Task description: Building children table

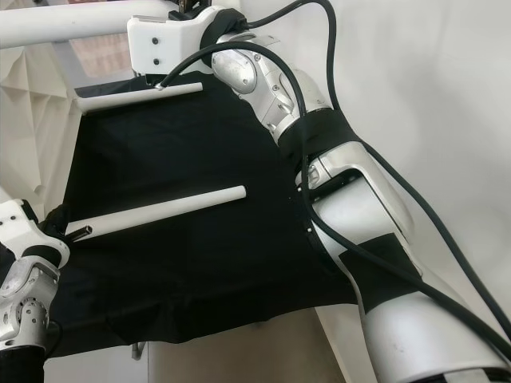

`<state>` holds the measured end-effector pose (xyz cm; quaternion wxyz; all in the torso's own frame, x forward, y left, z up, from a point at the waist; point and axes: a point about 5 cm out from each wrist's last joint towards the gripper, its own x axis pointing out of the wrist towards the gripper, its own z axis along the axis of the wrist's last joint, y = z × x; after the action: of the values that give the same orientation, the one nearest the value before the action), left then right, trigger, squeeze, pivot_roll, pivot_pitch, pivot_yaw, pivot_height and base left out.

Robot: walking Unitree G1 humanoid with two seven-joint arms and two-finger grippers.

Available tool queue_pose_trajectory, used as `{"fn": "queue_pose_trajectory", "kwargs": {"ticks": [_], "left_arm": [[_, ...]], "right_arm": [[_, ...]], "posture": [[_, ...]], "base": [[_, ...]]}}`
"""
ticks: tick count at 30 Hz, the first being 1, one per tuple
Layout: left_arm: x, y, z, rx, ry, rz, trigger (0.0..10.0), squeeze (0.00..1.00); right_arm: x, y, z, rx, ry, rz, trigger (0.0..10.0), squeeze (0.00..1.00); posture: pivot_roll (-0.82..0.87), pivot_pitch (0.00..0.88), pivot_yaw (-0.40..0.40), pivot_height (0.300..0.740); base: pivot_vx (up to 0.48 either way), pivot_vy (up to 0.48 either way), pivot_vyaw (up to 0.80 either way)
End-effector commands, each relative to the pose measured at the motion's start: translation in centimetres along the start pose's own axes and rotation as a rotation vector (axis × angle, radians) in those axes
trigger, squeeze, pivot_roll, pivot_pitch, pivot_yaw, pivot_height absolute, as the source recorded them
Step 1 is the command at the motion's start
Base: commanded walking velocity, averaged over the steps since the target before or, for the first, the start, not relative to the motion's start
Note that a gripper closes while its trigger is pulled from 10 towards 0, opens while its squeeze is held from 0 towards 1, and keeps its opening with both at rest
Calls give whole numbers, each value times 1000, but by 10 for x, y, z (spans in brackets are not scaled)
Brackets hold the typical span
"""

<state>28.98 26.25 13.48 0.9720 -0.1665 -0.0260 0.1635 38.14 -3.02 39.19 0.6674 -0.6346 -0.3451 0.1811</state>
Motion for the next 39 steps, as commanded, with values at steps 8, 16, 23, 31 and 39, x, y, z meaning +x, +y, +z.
{"fn": "queue_pose_trajectory", "kwargs": {"ticks": [8, 16, 23, 31, 39], "left_arm": [[0, 13, 1, 6, -13, 50, 10000, 0], [11, 24, 4, -6, -53, 99, 10000, 0], [16, 37, -9, -103, 1, 99, 10000, 0], [28, 56, -1, -109, -19, 117, 10000, 0], [28, 86, 8, -167, -28, 178, 10000, 0]], "right_arm": [[4, -6, 7, 24, -31, -23, 0, 0], [6, -2, 5, 65, -20, -10, 0, 0], [4, -4, 3, 86, -22, -18, 0, 0], [2, -3, 1, 124, -33, -4, 0, 0], [-4, -5, -10, 161, 3, -8, 0, 0]], "posture": [[-127, 73, 37, 740], [-128, 75, 33, 740], [-140, 79, 29, 740], [-146, 96, 26, 740], [-148, 101, 24, 740]], "base": [[0, 0, 0], [0, 0, 0], [0, 0, 0], [0, 0, 0], [0, 0, 0]]}}
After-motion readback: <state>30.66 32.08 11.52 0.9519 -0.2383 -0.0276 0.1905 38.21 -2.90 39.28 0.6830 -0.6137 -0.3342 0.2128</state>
